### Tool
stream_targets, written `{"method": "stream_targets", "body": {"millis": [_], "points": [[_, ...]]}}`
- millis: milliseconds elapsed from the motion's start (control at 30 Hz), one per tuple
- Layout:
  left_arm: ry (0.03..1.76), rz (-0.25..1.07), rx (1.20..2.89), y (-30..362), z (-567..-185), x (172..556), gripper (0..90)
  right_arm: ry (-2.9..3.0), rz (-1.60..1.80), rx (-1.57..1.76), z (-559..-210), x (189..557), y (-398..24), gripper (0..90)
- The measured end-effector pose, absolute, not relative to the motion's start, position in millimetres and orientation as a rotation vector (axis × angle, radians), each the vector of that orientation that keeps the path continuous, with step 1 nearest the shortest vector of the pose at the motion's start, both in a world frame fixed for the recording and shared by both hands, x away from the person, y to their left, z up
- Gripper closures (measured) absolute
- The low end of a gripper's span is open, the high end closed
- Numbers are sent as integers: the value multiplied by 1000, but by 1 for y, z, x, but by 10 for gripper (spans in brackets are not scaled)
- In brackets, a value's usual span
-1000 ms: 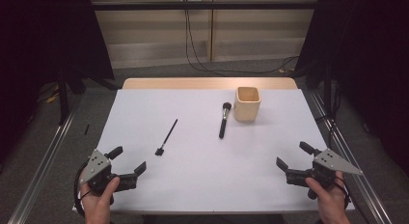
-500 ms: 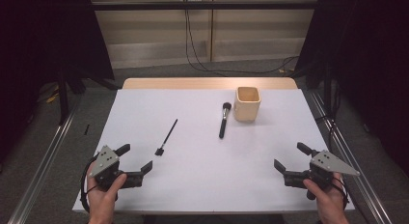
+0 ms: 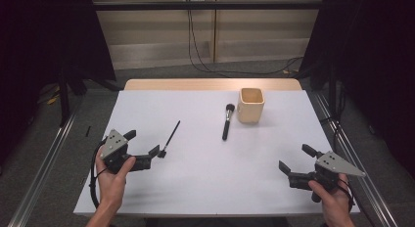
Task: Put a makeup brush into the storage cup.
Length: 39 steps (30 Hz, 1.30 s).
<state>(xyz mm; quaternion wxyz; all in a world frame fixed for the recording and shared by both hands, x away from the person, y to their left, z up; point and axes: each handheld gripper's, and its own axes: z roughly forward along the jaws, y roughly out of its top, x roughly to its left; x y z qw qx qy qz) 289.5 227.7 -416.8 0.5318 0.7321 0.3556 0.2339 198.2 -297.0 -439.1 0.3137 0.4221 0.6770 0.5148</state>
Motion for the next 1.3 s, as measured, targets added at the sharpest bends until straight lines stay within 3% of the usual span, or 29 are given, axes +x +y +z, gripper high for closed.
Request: {"method": "stream_targets", "body": {"millis": [1300], "points": [[848, 590, 1777, 188, -406, 368, 24, 1793, 1357, 1119, -441, 200, -297, 7]]}}
